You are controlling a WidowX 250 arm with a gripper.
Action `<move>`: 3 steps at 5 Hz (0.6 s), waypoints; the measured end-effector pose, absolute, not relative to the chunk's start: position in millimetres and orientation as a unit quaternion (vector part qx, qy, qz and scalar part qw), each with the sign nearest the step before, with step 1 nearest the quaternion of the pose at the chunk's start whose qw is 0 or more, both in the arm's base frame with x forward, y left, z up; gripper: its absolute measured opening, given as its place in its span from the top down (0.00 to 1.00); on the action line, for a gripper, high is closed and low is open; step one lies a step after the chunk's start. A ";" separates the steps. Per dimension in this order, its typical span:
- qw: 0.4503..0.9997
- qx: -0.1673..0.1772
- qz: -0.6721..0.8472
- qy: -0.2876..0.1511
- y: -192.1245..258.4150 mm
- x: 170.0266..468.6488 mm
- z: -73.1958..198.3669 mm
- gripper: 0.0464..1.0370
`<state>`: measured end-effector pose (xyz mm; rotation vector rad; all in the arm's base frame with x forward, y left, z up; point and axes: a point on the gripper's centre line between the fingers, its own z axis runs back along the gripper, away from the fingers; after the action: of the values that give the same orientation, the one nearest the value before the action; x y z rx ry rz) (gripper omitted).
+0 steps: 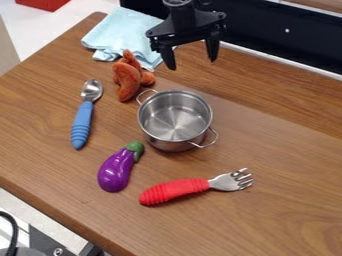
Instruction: Put the brown objects in the silver pot
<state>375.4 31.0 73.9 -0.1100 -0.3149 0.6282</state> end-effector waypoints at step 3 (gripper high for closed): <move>0.937 -0.031 0.326 -0.120 70.1 374.7 64.7 0.04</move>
<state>374.7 70.1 64.7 -0.0627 -0.2456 0.6666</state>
